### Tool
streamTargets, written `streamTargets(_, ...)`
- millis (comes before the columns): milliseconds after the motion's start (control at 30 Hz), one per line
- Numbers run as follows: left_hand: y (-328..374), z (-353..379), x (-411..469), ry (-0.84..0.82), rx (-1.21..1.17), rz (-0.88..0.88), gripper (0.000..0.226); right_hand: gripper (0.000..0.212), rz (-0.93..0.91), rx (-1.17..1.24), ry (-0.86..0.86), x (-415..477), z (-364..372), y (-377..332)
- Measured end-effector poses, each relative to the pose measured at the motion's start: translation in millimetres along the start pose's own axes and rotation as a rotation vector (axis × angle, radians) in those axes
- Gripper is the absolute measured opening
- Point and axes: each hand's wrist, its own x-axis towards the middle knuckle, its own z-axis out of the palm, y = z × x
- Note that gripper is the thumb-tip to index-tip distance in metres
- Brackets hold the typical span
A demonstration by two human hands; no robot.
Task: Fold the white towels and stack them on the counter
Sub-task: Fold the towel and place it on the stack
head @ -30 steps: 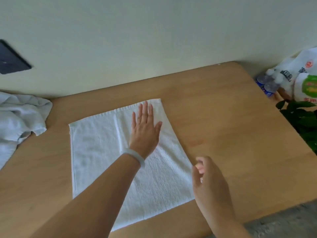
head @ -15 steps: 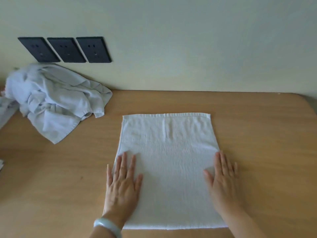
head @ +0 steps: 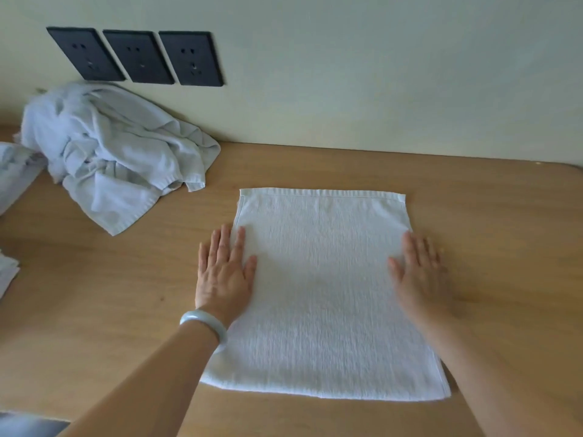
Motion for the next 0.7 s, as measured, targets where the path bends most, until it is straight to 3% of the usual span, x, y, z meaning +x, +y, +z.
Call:
streamTargets(67,7.7,-3.3,-2.1,0.016,-0.002,-0.026,0.073,0.087,0.034,-0.002,0.024,5.1,-8.0,-8.0)
streamTargets(233,62.5,-6.0,9.2,0.064,0.005,0.261,0.062,0.062,-0.359,0.073,0.046,36.5,-11.7,-90.5)
streamTargets(333,66.3,-0.1,35.9,-0.05,0.061,0.257,0.059,0.063,-0.457,0.062,-0.003,56.0,1.7,-107.5)
streamTargets(400,47.1,1.1,48.5,-0.088,0.076,0.173,0.06,0.069,-0.38,0.039,-0.022,67.1,8.3,-86.3)
streamTargets(500,14.4,0.4,48.0,-0.062,0.054,0.06,0.06,0.067,-0.088,0.032,0.019,76.4,6.1,-36.3)
streamTargets(600,0.0,-6.5,31.4,-0.056,-0.018,-0.047,0.061,0.066,0.13,-0.041,-0.059,65.2,-8.0,-13.6)
streamTargets(700,20.2,-12.0,-11.0,-0.002,0.025,0.076,0.063,0.064,-0.009,0.065,0.053,21.6,-12.7,-39.2)
